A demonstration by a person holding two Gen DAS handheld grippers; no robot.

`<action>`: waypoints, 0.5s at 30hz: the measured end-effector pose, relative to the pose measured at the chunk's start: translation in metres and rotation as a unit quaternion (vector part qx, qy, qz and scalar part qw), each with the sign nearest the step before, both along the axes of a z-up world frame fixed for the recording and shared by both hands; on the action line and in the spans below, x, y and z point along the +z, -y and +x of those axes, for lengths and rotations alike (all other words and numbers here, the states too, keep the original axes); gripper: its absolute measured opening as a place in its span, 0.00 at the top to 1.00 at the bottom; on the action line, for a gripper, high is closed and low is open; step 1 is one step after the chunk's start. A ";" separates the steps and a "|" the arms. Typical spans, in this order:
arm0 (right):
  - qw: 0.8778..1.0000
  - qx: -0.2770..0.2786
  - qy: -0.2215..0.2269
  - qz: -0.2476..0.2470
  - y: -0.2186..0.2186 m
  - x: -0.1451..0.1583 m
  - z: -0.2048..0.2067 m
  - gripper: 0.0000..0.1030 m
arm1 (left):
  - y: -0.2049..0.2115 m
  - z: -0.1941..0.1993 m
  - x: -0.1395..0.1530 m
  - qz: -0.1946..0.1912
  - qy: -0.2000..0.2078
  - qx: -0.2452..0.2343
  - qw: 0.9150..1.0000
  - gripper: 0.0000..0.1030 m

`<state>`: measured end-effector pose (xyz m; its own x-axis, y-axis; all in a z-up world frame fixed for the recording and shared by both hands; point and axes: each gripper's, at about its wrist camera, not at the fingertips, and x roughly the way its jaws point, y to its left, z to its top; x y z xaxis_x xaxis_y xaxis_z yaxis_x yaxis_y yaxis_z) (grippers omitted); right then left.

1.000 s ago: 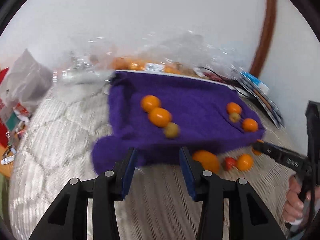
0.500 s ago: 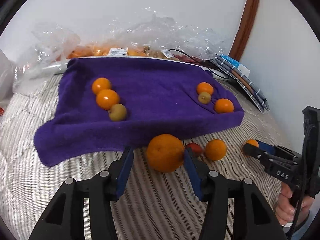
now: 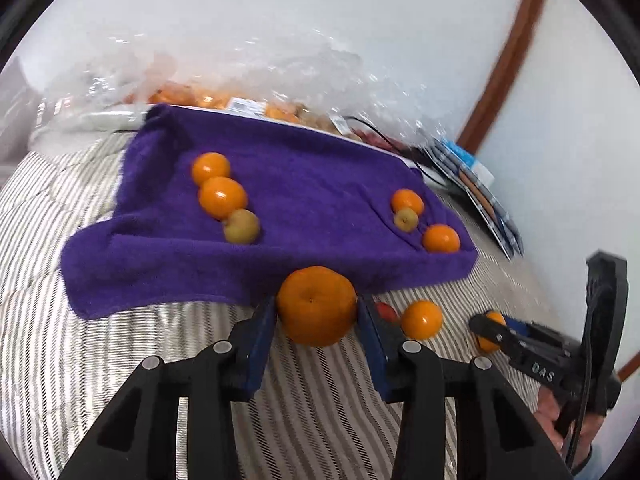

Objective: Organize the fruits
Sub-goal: 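Grasp a tangerine with the left tool while the right tool grasps an orange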

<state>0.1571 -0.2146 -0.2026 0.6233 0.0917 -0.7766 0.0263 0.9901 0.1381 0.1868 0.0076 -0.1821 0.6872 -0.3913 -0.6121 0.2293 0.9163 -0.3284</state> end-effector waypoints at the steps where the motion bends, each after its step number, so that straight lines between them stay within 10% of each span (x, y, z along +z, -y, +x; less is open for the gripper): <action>1: 1.000 0.000 0.002 0.001 0.000 0.001 -0.001 0.66 | -0.002 0.000 0.001 -0.003 0.002 0.005 1.000 0.62; 15: 0.999 -0.003 0.035 0.028 0.006 0.010 -0.010 0.66 | -0.015 -0.009 0.011 -0.037 0.036 0.012 0.999 0.62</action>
<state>0.1472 -0.2208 -0.1929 0.6759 0.1297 -0.7255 0.0201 0.9808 0.1940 0.1780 0.0228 -0.1707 0.7381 -0.4164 -0.5309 0.2321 0.8955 -0.3797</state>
